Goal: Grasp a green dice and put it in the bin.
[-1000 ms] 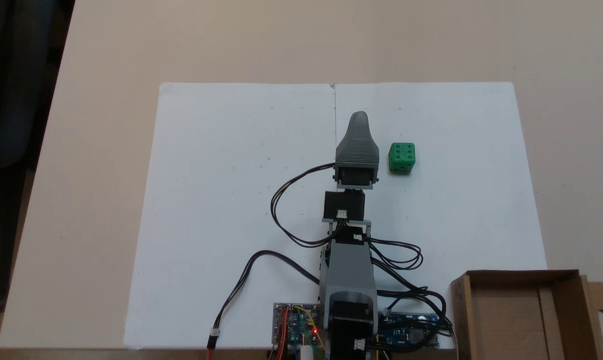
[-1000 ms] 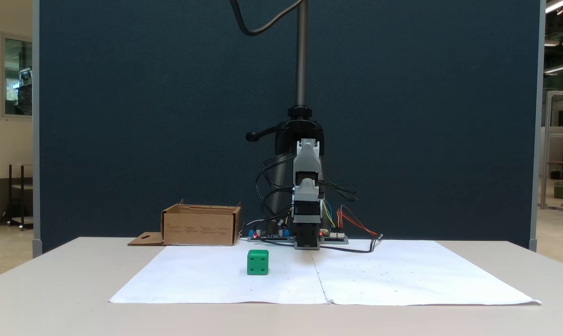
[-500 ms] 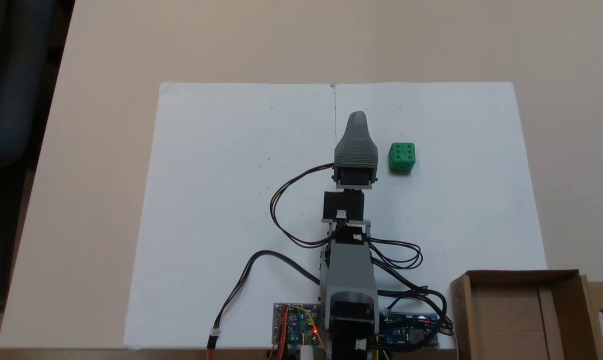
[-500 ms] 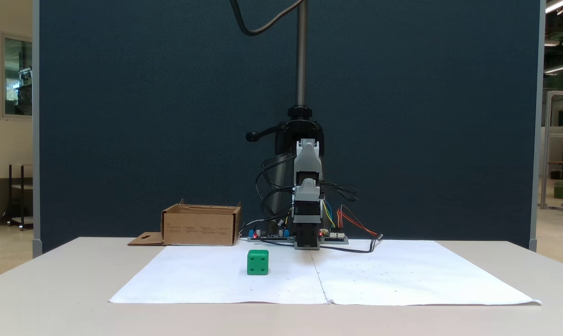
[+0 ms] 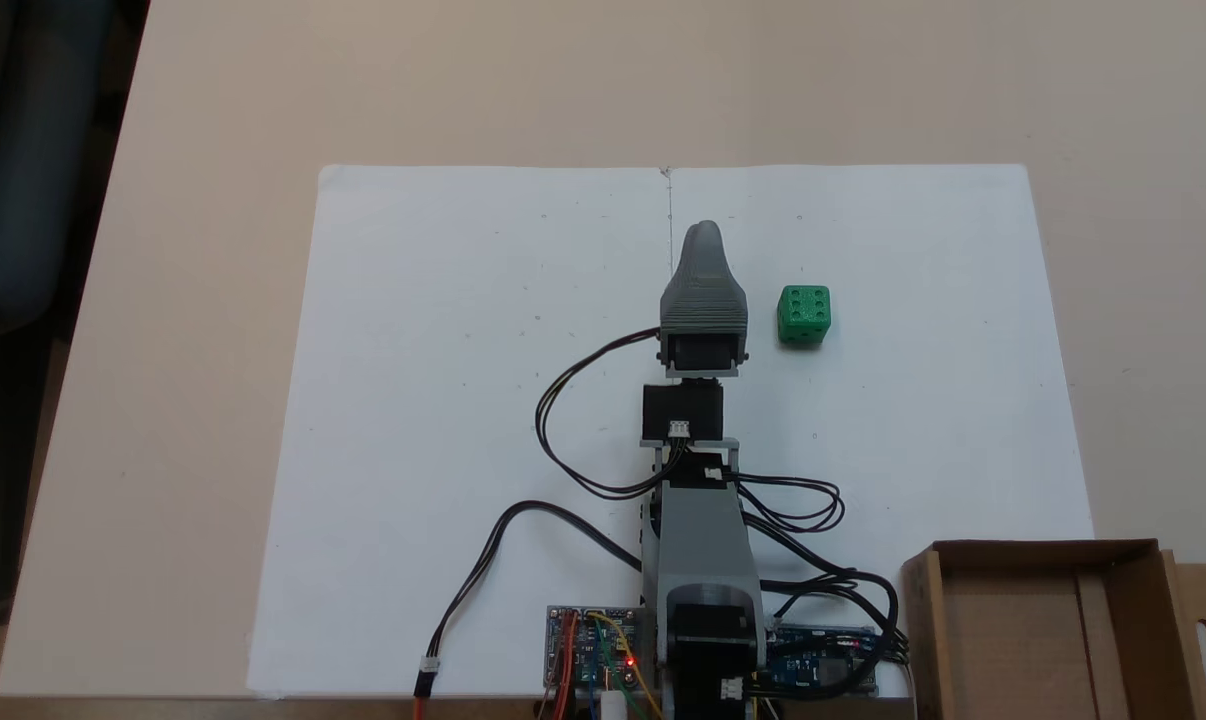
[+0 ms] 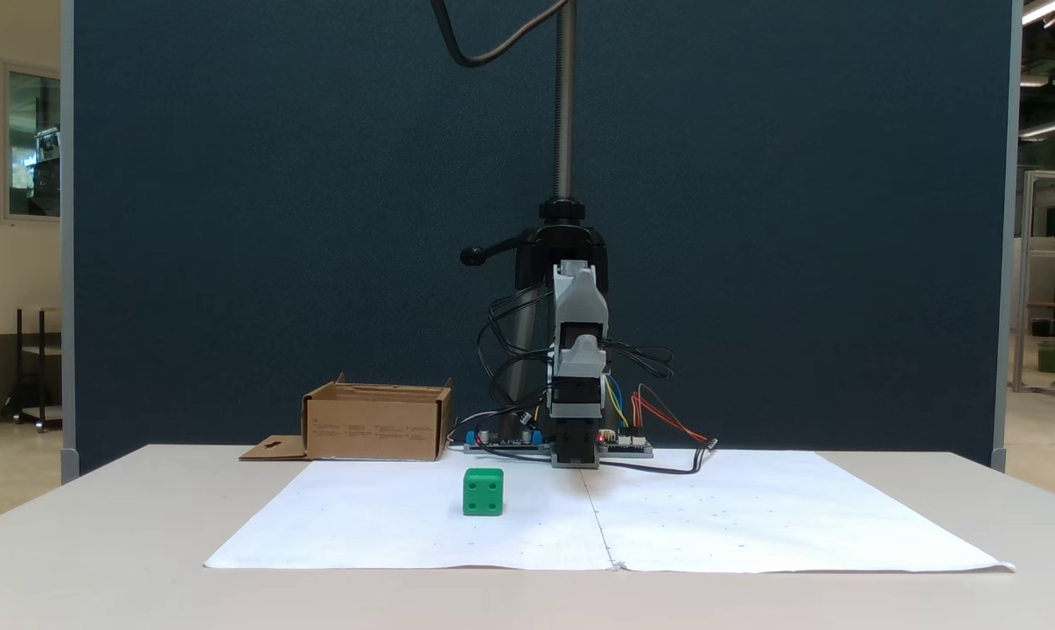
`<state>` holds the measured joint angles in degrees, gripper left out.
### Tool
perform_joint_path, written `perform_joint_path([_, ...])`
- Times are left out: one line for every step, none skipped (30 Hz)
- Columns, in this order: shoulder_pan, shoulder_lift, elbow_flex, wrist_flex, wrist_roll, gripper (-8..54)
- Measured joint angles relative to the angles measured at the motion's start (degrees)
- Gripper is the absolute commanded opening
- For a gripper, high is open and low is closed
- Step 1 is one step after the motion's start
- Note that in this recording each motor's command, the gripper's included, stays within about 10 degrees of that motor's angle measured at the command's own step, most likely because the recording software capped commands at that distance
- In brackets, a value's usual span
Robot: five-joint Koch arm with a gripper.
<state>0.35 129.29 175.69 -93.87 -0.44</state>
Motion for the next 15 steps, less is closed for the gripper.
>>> perform_joint_path([-0.4, 0.1, 0.0, 1.1, 0.0, 41.4])
perform_joint_path([-0.9, 0.0, 0.0, 2.6, 0.0, 41.4])
perform_joint_path([-1.1, 0.1, -0.2, 4.9, 0.0, 41.4])
perform_joint_path([-1.1, 0.1, -0.7, 8.7, 0.0, 41.4])
perform_joint_path([-1.1, 0.0, -1.7, 12.7, 0.0, 41.4])
perform_joint_path([-1.0, 0.0, -2.2, 16.5, 0.0, 41.4])
perform_joint_path([-1.1, 0.0, -2.9, 20.5, 0.0, 41.4])
perform_joint_path([-1.1, 0.1, -3.8, 24.3, 0.0, 41.4])
perform_joint_path([-1.1, 0.1, -4.9, 28.2, 0.0, 41.4])
perform_joint_path([-1.1, 0.1, -6.2, 32.3, 0.0, 41.4])
perform_joint_path([-1.1, 0.0, -8.2, 36.2, 0.0, 41.4])
perform_joint_path([-1.1, 0.0, -10.3, 40.2, 0.0, 41.4])
perform_joint_path([-1.1, 0.1, -12.7, 44.1, 0.0, 41.4])
perform_joint_path([-1.1, 0.0, -15.3, 48.1, 0.0, 41.4])
perform_joint_path([-1.1, 0.0, -18.0, 51.9, 0.0, 41.4])
